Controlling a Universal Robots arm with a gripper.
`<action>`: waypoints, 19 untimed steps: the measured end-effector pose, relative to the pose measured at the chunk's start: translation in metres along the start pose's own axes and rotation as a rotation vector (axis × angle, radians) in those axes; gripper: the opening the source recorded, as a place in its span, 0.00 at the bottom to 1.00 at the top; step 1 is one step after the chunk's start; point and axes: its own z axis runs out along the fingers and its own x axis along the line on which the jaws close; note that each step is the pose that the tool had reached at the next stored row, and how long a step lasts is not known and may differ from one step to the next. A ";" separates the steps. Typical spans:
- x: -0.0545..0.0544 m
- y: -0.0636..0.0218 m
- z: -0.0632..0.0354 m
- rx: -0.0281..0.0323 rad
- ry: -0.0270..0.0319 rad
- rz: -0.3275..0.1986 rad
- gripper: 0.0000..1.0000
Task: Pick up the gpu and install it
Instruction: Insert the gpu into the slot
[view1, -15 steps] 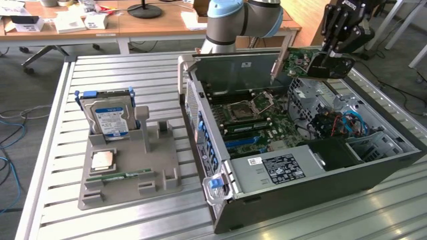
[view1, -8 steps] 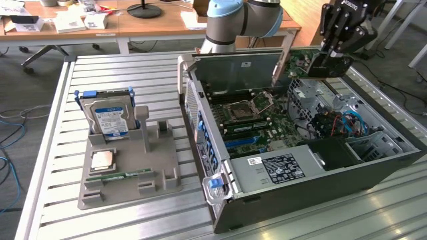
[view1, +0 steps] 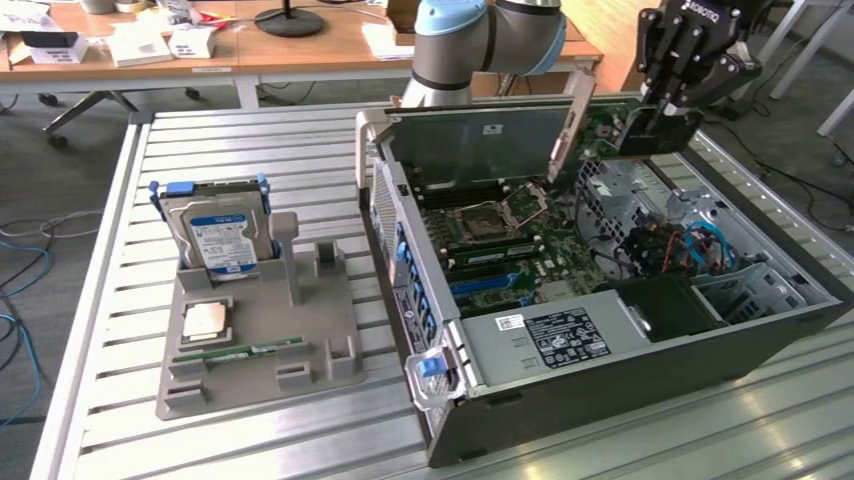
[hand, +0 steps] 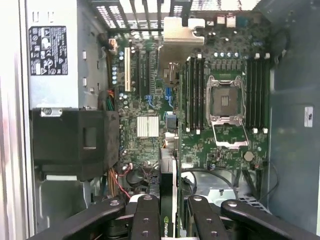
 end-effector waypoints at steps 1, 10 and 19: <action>0.000 0.0000 0.0001 0.0003 0.0001 -0.014 0.26; -0.001 0.0021 0.0034 0.0002 0.0002 -0.014 0.26; -0.005 0.0196 0.0106 0.0003 0.0001 -0.014 0.26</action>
